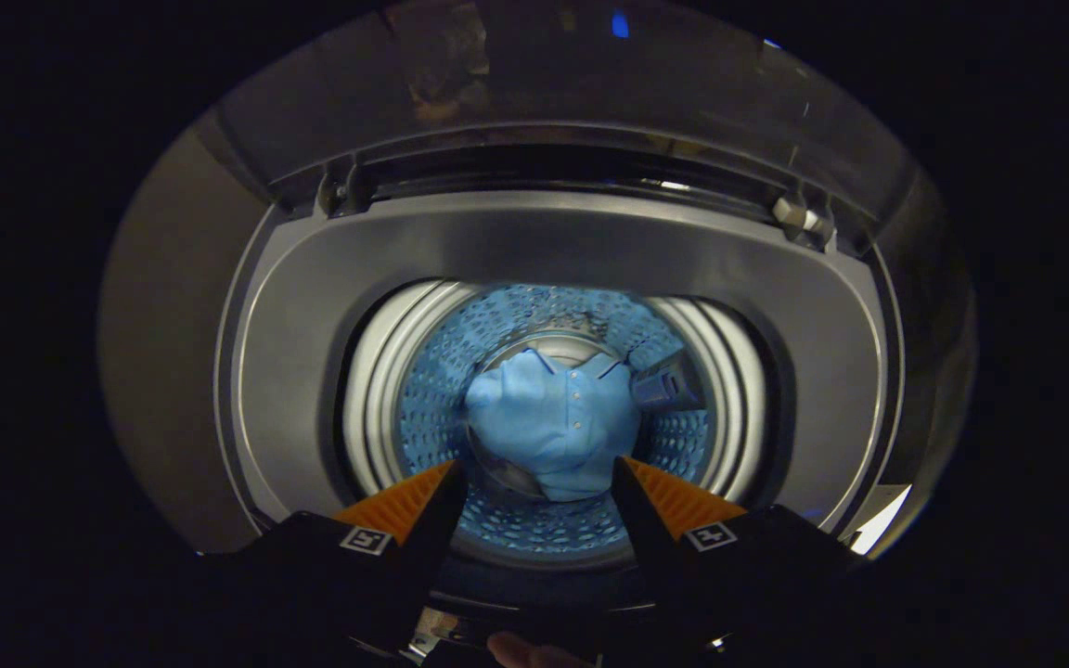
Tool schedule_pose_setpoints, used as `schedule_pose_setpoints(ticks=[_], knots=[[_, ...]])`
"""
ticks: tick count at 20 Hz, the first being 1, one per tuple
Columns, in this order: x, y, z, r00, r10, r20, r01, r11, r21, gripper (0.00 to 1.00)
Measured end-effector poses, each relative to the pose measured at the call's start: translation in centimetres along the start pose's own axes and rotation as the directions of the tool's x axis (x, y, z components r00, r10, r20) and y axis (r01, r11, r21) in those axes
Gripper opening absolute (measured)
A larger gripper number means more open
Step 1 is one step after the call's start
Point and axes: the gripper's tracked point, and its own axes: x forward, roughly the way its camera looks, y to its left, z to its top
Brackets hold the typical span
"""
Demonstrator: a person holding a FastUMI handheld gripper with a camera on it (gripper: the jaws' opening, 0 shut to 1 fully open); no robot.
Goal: Put the clothes into the washing machine and then close the washing machine lid.
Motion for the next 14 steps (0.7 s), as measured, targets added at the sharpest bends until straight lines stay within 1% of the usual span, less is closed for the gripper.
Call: schedule_pose_setpoints(ticks=[1, 4, 6, 8, 9, 10, 12, 13, 14], knots=[[-0.2, -0.2, 0.3, 1.000, -0.005, 0.016, 0.005, 1.000, 0.014, 1.00], [-2.1, -1.4, 2.0, 0.995, -0.049, 0.086, 0.047, 0.998, 0.030, 1.00], [-4.6, -1.9, 3.2, 0.986, -0.086, 0.145, 0.076, 0.995, 0.069, 1.00], [-8.0, -1.8, 5.1, 0.966, -0.090, 0.241, 0.073, 0.994, 0.076, 1.00], [-9.8, -1.8, 6.4, 0.949, -0.086, 0.303, 0.071, 0.996, 0.059, 1.00], [-11.7, -1.8, 8.1, 0.923, -0.094, 0.373, 0.082, 0.995, 0.048, 1.00], [-16.4, -1.8, 11.5, 0.859, -0.091, 0.503, 0.076, 0.996, 0.052, 1.00], [-18.7, -1.4, 13.4, 0.825, -0.079, 0.559, 0.056, 0.997, 0.059, 0.99], [-21.3, -0.8, 15.3, 0.783, -0.061, 0.619, 0.031, 0.998, 0.059, 1.00]])
